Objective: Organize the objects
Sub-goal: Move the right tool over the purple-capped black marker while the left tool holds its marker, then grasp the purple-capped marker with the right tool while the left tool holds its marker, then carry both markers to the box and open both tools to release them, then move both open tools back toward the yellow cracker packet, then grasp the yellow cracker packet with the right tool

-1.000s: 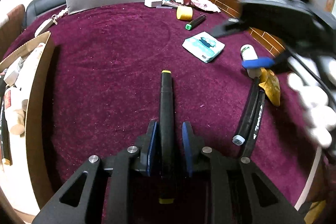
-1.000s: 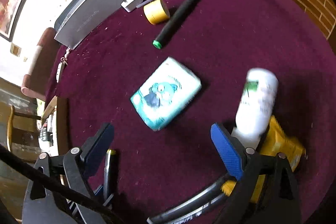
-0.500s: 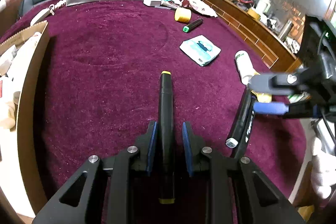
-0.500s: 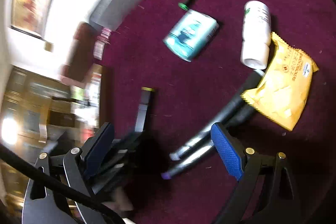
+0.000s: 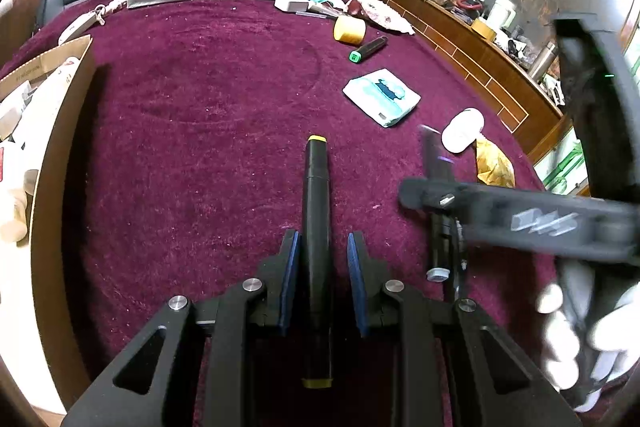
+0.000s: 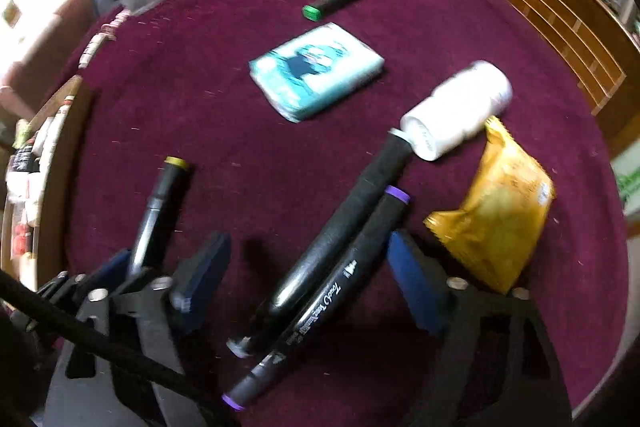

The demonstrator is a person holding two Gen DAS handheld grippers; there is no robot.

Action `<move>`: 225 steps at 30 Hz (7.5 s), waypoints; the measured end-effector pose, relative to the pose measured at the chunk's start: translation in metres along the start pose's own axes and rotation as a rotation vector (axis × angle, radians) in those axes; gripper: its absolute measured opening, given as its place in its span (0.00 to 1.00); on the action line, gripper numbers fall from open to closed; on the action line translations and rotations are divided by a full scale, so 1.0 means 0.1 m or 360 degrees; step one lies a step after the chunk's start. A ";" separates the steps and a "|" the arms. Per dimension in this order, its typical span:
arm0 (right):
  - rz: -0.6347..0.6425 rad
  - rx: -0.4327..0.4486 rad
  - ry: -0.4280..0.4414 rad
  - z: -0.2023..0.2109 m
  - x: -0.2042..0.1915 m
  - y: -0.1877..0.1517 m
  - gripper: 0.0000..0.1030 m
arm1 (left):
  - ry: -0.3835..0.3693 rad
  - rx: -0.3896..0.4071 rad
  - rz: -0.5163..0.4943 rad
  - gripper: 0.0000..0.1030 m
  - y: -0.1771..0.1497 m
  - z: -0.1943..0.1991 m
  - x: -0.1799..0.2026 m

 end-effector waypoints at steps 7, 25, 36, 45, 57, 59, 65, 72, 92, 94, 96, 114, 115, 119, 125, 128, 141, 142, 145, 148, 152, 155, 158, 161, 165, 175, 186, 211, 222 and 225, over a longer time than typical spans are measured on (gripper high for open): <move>-0.0066 0.0144 0.0082 0.28 0.30 0.11 0.67 | -0.0021 0.0007 0.0023 0.19 0.00 0.01 -0.02; 0.0168 0.0108 -0.0449 0.16 0.41 -0.32 0.65 | -0.0066 0.0016 0.0062 0.20 0.01 0.02 -0.04; 0.0162 0.0188 -0.0231 0.13 0.31 -0.30 0.55 | -0.0011 -0.0059 -0.0177 0.70 0.05 -0.15 0.26; 0.0307 0.0311 -0.0121 0.27 0.17 -0.40 0.12 | -0.0029 0.0067 -0.0049 0.11 0.02 0.08 0.15; 0.0171 0.0406 0.0155 0.63 0.24 -0.42 0.12 | -0.0042 0.0212 0.0016 0.11 -0.12 0.46 0.19; 0.0169 0.0435 0.0182 0.72 0.22 -0.42 0.12 | -0.0036 0.0265 0.0012 0.11 -0.11 0.59 0.19; 0.0231 0.0488 0.0299 0.94 -0.01 -0.37 0.12 | -0.0005 0.0413 0.0017 0.11 -0.07 0.99 0.11; 0.0302 0.0398 0.0536 0.98 -0.55 -0.27 0.12 | 0.0132 0.0564 0.0130 0.11 -0.06 1.48 -0.36; 0.0471 -0.0065 0.0917 0.43 -2.51 -0.20 0.13 | 0.0525 0.0575 0.0404 0.12 -0.23 2.02 -2.07; 0.0480 -0.0114 0.0911 0.33 -2.68 -0.21 0.13 | 0.0535 0.0550 0.0443 0.12 -0.24 1.99 -2.19; 0.0483 -0.0157 0.0906 0.24 -2.80 -0.22 0.13 | 0.0541 0.0516 0.0481 0.12 -0.27 1.95 -2.29; 0.0544 -0.0251 0.0763 -0.11 -3.23 -0.15 0.13 | 0.0497 0.0471 0.0551 0.12 -0.34 1.83 -2.52; 0.0550 -0.0248 0.0756 -0.12 -3.24 -0.14 0.13 | 0.0497 0.0475 0.0550 0.12 -0.34 1.83 -2.53; 0.0570 -0.0234 0.0733 -0.12 -3.27 -0.13 0.13 | 0.0486 0.0497 0.0561 0.12 -0.33 1.84 -2.54; 0.0469 -0.0218 0.0665 -0.17 -3.13 -0.06 0.13 | 0.0456 0.0522 0.0574 0.12 -0.33 1.86 -2.56; 0.0375 -0.0247 0.0699 -0.17 -3.05 -0.07 0.13 | 0.0453 0.0524 0.0574 0.12 -0.33 1.86 -2.55; 0.0338 -0.0189 0.0695 -0.08 -3.02 -0.06 0.21 | 0.0447 0.0569 0.0586 0.35 -0.30 1.90 -2.51; 0.0340 -0.0171 0.0702 -0.04 -3.02 -0.05 0.27 | 0.0452 0.0583 0.0582 0.43 -0.29 1.92 -2.49; 0.0349 -0.0097 0.0713 0.09 -2.99 -0.02 0.40 | 0.0455 0.0630 0.0568 0.50 -0.27 2.02 -2.40; 0.0353 -0.0041 0.0737 0.22 -2.88 -0.01 0.42 | 0.0459 0.0678 0.0559 0.55 -0.25 2.14 -2.30; 0.0343 0.0010 0.0752 0.34 -2.82 -0.01 0.44 | 0.0423 0.0718 0.0547 0.56 -0.23 2.25 -2.09; 0.0347 0.0075 0.0758 0.46 -2.64 -0.03 0.44 | 0.0380 0.0744 0.0502 0.56 -0.19 2.32 -1.86; 0.0336 0.0169 0.0747 0.59 -2.28 -0.02 0.44 | 0.0340 0.0761 0.0432 0.61 -0.12 2.34 -1.58; 0.0258 0.0252 0.0694 0.69 -1.84 0.04 0.46 | 0.0263 0.0730 0.0348 0.61 -0.02 2.23 -1.24; 0.0064 0.0340 0.0603 0.73 -1.07 0.13 0.48 | 0.0186 0.0633 0.0262 0.61 0.07 1.93 -0.84; -0.0323 0.0423 0.0472 0.71 0.46 0.10 0.48 | 0.0040 0.0234 0.0057 0.61 0.11 0.76 0.12; -0.0525 0.0478 0.0407 0.70 1.34 -0.03 0.52 | 0.0204 -0.0040 -0.0359 0.61 0.27 -0.46 0.86; -0.0572 0.0240 0.0256 0.17 1.26 0.08 0.68 | 0.0202 -0.0096 -0.0419 0.11 0.23 -0.65 0.90; -0.0324 0.0273 -0.0166 0.11 1.09 0.09 0.49 | 0.0138 -0.0063 -0.0366 0.14 0.24 -0.65 0.88; -0.0354 0.0266 -0.0101 0.16 1.15 0.03 0.45 | 0.0117 -0.0063 -0.0325 0.11 0.21 -0.58 0.84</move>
Point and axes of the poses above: each gripper's, at about its wrist camera, not at the fingertips, and z roughly against the way its jaws point, x to its right, y to its top, the point moved 7 cm from there along -z, roughly the way its jaws point, and after that the axes turned 8 degrees about -y, right-handed, at the moved point
